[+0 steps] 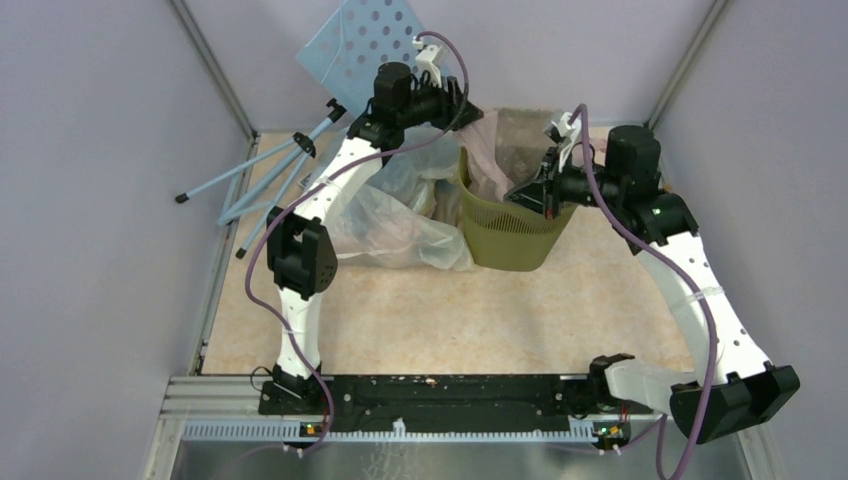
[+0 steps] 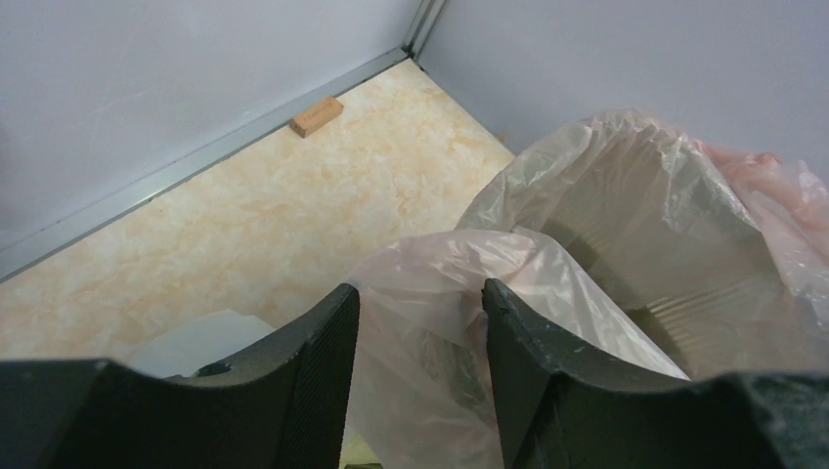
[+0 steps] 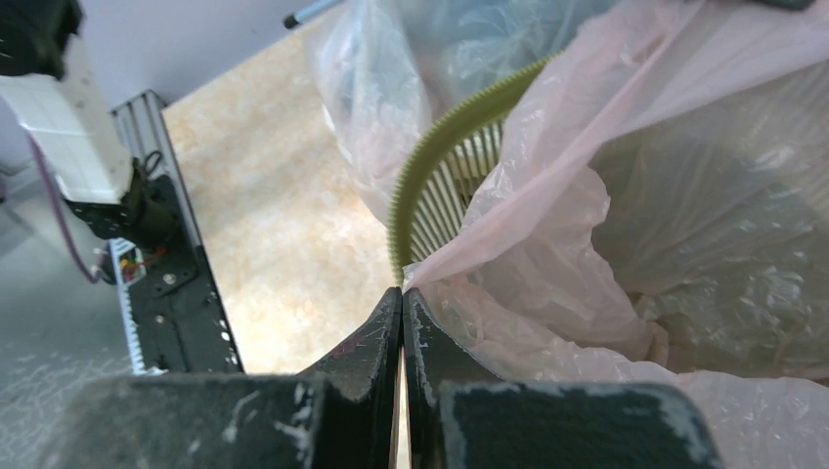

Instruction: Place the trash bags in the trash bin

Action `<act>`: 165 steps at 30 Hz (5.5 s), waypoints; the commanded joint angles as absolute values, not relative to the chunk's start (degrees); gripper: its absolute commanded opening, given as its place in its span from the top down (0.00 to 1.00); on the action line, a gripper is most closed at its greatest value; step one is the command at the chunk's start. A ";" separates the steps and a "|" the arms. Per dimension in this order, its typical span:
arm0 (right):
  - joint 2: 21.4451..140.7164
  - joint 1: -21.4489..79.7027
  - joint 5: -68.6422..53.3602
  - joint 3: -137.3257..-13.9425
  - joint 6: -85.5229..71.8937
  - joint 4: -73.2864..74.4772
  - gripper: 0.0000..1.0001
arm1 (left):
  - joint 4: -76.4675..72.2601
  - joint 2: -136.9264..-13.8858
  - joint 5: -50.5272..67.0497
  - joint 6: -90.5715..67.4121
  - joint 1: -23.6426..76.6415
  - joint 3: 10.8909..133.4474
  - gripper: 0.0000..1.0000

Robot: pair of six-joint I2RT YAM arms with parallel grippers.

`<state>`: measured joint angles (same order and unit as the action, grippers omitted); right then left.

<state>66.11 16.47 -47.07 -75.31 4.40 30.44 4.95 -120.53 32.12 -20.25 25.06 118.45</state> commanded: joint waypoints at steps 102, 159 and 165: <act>65.52 24.30 -38.65 -66.46 0.44 32.63 0.77 | -16.22 -101.38 27.04 -35.88 17.79 77.07 1.00; 73.28 1.04 2.47 -90.92 -36.81 41.73 1.00 | -24.16 -103.47 22.69 -25.53 24.42 73.68 1.00; 67.85 0.22 3.30 -82.85 -35.58 41.72 1.00 | -24.96 -103.17 22.68 -27.32 25.09 72.09 1.00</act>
<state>73.01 0.82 2.94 -87.29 -36.95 42.44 -22.46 -106.37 22.87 -26.76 24.45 73.52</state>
